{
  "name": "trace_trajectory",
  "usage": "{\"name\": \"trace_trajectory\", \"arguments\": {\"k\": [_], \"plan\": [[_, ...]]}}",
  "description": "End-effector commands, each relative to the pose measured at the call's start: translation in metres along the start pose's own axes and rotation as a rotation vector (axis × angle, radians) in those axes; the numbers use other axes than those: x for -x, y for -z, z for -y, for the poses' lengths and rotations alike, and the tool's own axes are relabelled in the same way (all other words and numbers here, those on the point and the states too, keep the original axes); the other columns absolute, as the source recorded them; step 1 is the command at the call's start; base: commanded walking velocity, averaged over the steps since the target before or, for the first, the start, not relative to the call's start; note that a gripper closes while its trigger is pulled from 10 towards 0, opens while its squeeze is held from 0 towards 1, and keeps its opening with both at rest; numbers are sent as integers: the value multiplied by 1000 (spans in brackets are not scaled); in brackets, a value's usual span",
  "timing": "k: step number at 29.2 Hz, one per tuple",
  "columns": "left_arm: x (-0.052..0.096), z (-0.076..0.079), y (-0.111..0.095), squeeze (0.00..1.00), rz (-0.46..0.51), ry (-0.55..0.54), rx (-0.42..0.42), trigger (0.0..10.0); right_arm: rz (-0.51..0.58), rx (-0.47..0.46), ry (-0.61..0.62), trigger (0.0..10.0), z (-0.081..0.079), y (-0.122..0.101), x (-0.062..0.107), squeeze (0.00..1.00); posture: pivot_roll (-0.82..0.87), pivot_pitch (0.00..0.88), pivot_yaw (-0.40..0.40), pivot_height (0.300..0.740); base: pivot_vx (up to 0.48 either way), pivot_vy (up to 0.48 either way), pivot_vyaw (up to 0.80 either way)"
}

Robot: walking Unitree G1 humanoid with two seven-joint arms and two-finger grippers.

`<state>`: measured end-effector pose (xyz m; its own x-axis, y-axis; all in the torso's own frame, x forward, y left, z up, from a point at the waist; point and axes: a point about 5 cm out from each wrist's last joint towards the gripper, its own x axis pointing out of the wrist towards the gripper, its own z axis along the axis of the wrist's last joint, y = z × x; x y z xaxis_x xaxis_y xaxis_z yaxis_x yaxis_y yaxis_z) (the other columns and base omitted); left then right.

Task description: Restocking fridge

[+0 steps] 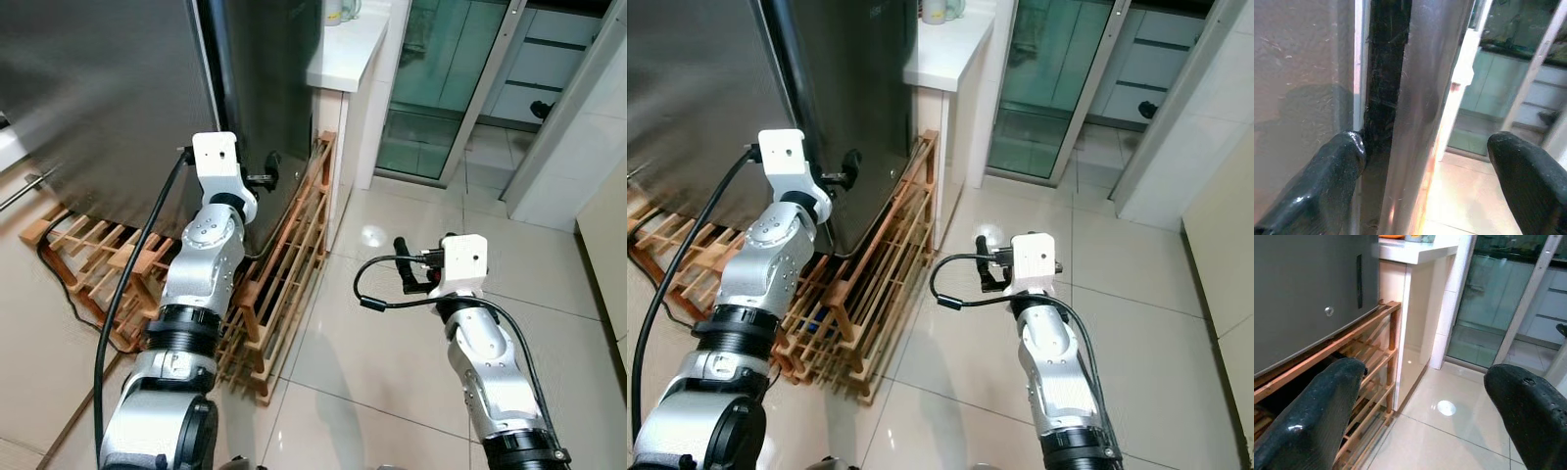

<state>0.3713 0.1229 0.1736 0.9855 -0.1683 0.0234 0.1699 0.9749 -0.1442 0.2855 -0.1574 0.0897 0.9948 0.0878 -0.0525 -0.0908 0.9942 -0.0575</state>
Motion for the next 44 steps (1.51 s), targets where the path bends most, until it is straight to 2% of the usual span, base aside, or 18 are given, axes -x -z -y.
{"name": "trace_trajectory", "arguments": {"k": [1, 2, 5, 7, 8, 9, 12, 14, 18, 21, 25, 29, 30, 32, 33, 36, 40, 44], "plan": [[-8, 36, -20, 0, 83, 233, -1, 10000, 5, 1, -1, 10000, 2, -1, 2, 0, -84, 0, 4, 740, 0, 0, 0], [-9, 54, -24, 0, 107, 364, 19, 10000, -10, 4, -9, 10000, 3, 3, 6, 0, -83, 0, 4, 740, 0, 0, 0], [-8, 73, -27, 0, 119, 491, 42, 10000, -28, 10, -19, 10000, 4, 8, 12, 0, -83, 0, 4, 740, 0, 0, 0], [-9, 119, -32, 0, 140, 676, 57, 10000, -69, 20, -15, 10000, 7, 18, 23, 0, -110, 0, 22, 740, 0, 0, 0], [-9, 119, -32, 0, 140, 676, 57, 10000, -69, 20, -15, 10000, 7, 18, 23, 0, -110, 0, 22, 740, 0, 0, 0], [-6, 153, -30, 0, 127, 780, 49, 10000, -77, 32, -2, 10000, 9, 21, 27, 0, -129, 0, 32, 740, 0, 0, 0], [-6, 153, -30, 0, 127, 780, 49, 10000, -77, 32, -2, 10000, 9, 21, 27, 0, -129, 0, 32, 740, 0, 0, 0], [22, 220, -21, 0, 72, 1085, 118, 10000, -83, 40, 28, 10000, 11, 23, 34, 0, -176, 0, 67, 740, 0, 0, 0], [50, 243, -22, 0, 62, 1325, 233, 10000, -91, 37, 53, 10000, 13, 26, 41, 0, -186, 0, 73, 740, 0, 0, 0], [49, 215, -32, 0, 92, 1309, 355, 10000, -92, 30, 60, 10000, 11, 26, 42, 0, -174, 0, 58, 740, 0, 0, 0], [37, 181, -25, 0, 99, 1177, 320, 10000, -84, 38, 42, 10000, 10, 26, 39, 0, -154, 0, 50, 740, 0, 0, 0], [25, 57, -4, 0, 89, 781, 181, 10000, -64, 23, 46, 10000, 19, 18, 23, 0, -112, 0, 28, 740, 0, 0, 0], [25, 57, -4, 0, 89, 781, 181, 10000, -64, 23, 46, 10000, 19, 18, 23, 0, -112, 0, 28, 740, 0, 0, 0], [36, 9, -8, 0, 98, 667, 126, 10000, -70, 13, 55, 10000, 25, 17, 21, 0, -69, 0, 6, 740, 0, 0, 0], [36, 9, -8, 0, 98, 667, 126, 10000, -70, 13, 55, 10000, 25, 17, 21, 0, -69, 0, 6, 740, 0, 0, 0], [64, -67, -18, 0, 120, 384, 53, 10000, -83, 14, 23, 10000, 24, 17, 9, 0, -9, 0, -26, 740, 0, 0, 0], [83, -95, -7, 0, 125, 126, 92, 10000, -79, 16, -20, 10000, 17, 13, -5, 0, 56, 0, -67, 740, 0, 0, 356], [93, -84, 7, 0, 107, 64, 126, 10000, -72, 12, -53, 10000, 10, 10, -14, 0, 97, 0, -76, 740, 0, 0, 677]]}}
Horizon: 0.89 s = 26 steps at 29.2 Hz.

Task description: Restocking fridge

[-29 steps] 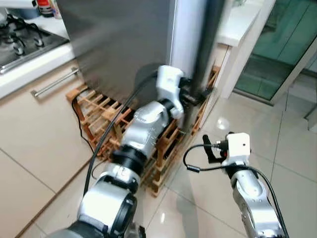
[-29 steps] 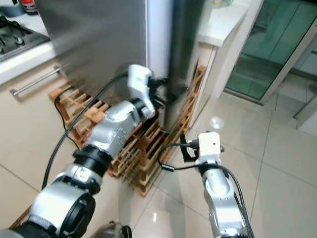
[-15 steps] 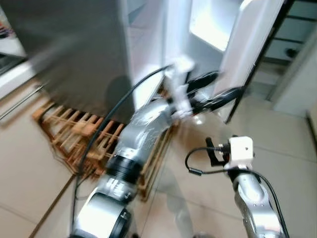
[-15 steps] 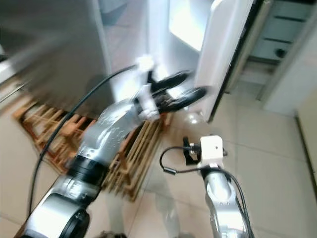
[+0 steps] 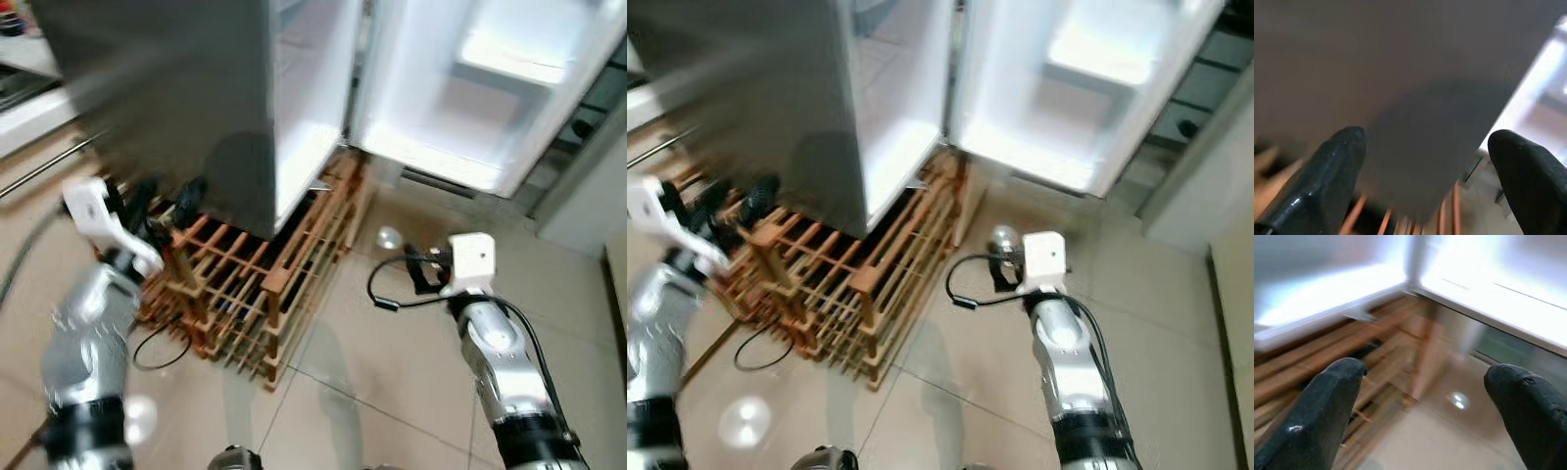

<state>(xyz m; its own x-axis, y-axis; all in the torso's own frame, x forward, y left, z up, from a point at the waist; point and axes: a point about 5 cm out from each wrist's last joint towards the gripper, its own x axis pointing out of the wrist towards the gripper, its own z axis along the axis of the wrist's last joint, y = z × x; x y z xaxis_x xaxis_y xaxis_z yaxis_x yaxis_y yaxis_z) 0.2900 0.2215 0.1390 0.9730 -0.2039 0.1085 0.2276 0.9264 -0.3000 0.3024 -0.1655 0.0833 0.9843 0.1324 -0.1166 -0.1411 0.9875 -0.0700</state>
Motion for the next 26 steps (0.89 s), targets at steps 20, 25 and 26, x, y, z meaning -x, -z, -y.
{"name": "trace_trajectory", "arguments": {"k": [20, 25, 26], "plan": [[-16, 40, 14, 0, -55, -275, -406, 10000, 117, -161, -21, 10000, -8, -26, -24, 0, 65, 0, -44, 740, 0, 0, 610], [-19, 27, 12, 0, -40, -400, -396, 10000, 140, -142, -67, 10000, -11, -34, -27, 0, 61, 0, -61, 740, 0, 0, 591], [-19, 26, 10, 0, -21, -420, -408, 10000, 132, -139, -88, 10000, -10, -32, -26, 0, 61, 0, -64, 740, 0, 0, 569]]}}
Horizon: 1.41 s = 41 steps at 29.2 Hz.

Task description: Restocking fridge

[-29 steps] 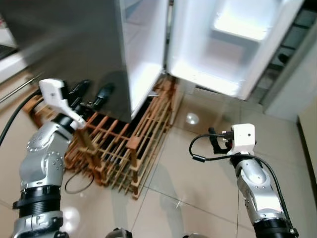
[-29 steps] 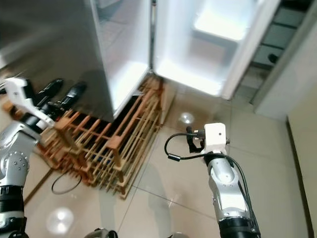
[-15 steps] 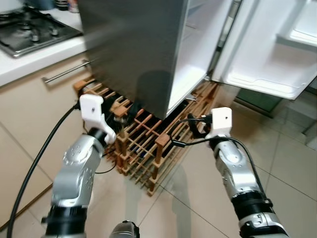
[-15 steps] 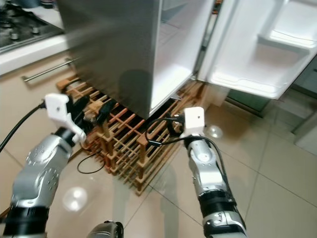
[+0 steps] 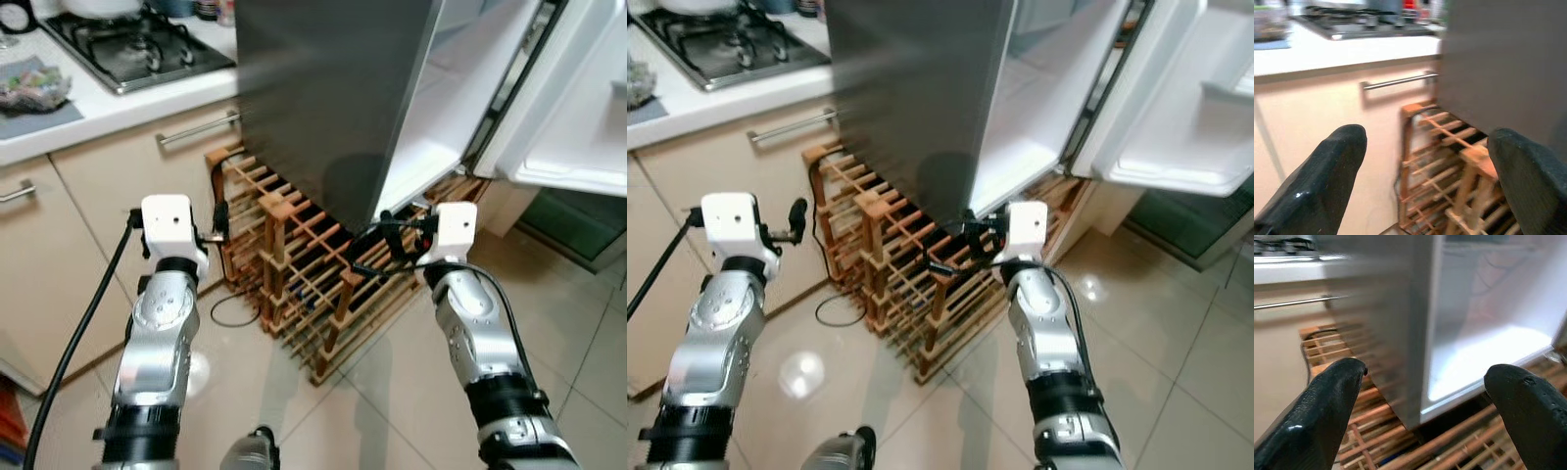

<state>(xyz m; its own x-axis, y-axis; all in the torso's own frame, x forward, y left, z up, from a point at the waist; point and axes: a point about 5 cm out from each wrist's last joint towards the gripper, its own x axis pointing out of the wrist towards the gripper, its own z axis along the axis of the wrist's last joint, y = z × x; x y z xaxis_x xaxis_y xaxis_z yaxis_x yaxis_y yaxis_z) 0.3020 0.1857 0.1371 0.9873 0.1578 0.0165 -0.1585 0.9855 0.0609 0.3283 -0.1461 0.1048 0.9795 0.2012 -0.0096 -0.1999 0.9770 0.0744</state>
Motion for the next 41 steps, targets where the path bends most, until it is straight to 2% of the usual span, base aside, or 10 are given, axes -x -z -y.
{"name": "trace_trajectory", "arguments": {"k": [1, 10, 14, 15, 21, 25, 27, 29, 32, 41], "plan": [[-2, -5, -2, 0, 20, -50, -17, 10000, 23, 1, -21, 10000, 3, -7, -1, 0, 61, 0, -64, 740, 0, 0, 569], [1, -5, -2, 0, 34, -29, -60, 10000, 19, -13, -19, 10000, 4, -2, 6, 0, 38, 0, -40, 740, 0, 451, 534], [-2, -10, -6, 0, 61, -28, -106, 10000, 9, -27, -39, 10000, -4, 3, 7, 0, 49, 0, -42, 740, 0, 476, 530], [-6, -13, -9, 0, 67, -34, -108, 10000, -2, -29, -70, 10000, -12, 8, 7, 0, 54, 0, -38, 740, 0, 476, 531], [-10, -17, -12, 0, 68, -54, -96, 10000, -9, -41, -96, 10000, -24, 11, 6, 0, 61, 0, -28, 740, 0, 473, 529], [-12, -14, -16, 0, 88, -47, -108, 10000, -18, -46, -115, 10000, -30, 14, 3, 0, 72, 0, -24, 740, 0, 0, 527], [-16, -16, -17, 0, 84, -60, -85, 10000, -26, -32, -90, 10000, -29, 15, 1, 0, 74, 0, -16, 740, 0, 0, 528], [-17, -19, -16, 0, 78, -63, -122, 10000, -58, -8, -50, 10000, -26, 18, -2, 0, 69, 0, -4, 740, 0, 0, 0], [-16, -17, -12, 0, 65, -52, -144, 10000, -30, -37, -59, 10000, -25, 14, -2, 0, 63, 0, 6, 740, 0, -160, 0], [-12, 4, -13, 0, 78, -14, -167, 10000, -24, 0, -57, 10000, -24, 12, -5, 0, 76, 0, -19, 740, 0, -480, 556]]}}
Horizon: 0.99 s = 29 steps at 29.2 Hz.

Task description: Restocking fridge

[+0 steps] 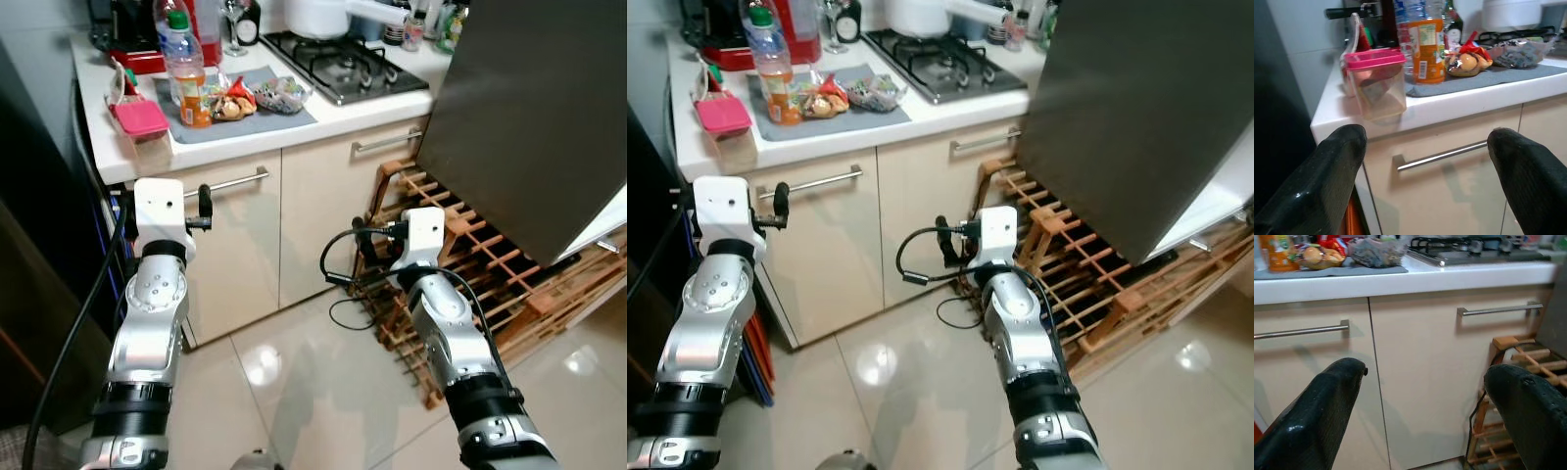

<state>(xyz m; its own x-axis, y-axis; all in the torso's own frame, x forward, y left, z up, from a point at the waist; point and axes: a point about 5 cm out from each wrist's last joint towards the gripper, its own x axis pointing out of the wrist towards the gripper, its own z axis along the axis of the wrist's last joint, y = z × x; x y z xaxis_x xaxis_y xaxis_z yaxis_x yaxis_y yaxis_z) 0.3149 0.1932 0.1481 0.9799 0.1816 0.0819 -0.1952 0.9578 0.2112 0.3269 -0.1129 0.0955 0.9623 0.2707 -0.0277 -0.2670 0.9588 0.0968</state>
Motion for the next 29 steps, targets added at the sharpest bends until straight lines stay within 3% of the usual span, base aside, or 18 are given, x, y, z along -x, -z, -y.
{"name": "trace_trajectory", "arguments": {"k": [1, 14, 18, 20, 26, 29], "plan": [[3, 11, -4, 0, 22, 21, -20, 10000, -4, 24, 13, 10000, 9, 2, 2, 0, 78, 0, -21, 740, 0, -480, 550], [5, 7, -8, 0, -9, -92, 55, 10000, 14, 69, -76, 10000, 1, -11, -5, 0, 92, 0, -68, 740, 0, -480, 548], [6, 8, 1, 0, -38, -123, 80, 10000, -5, 64, -65, 10000, 6, -7, -6, 0, 119, 0, -106, 740, 0, 0, 548], [6, 6, -1, 0, -26, -138, 27, 10000, -7, 58, -70, 10000, 4, -8, -8, 0, 130, 0, -118, 740, 0, 0, 544], [4, -2, -5, 0, -2, -138, 88, 10000, -6, 56, -79, 10000, 0, -10, -13, 0, 134, 0, -124, 740, 0, 0, 68], [4, -2, -14, 0, 48, -129, 50, 10000, -4, 45, -62, 10000, 3, -9, -12, 0, 130, 0, -117, 740, 381, 174, 0]]}}
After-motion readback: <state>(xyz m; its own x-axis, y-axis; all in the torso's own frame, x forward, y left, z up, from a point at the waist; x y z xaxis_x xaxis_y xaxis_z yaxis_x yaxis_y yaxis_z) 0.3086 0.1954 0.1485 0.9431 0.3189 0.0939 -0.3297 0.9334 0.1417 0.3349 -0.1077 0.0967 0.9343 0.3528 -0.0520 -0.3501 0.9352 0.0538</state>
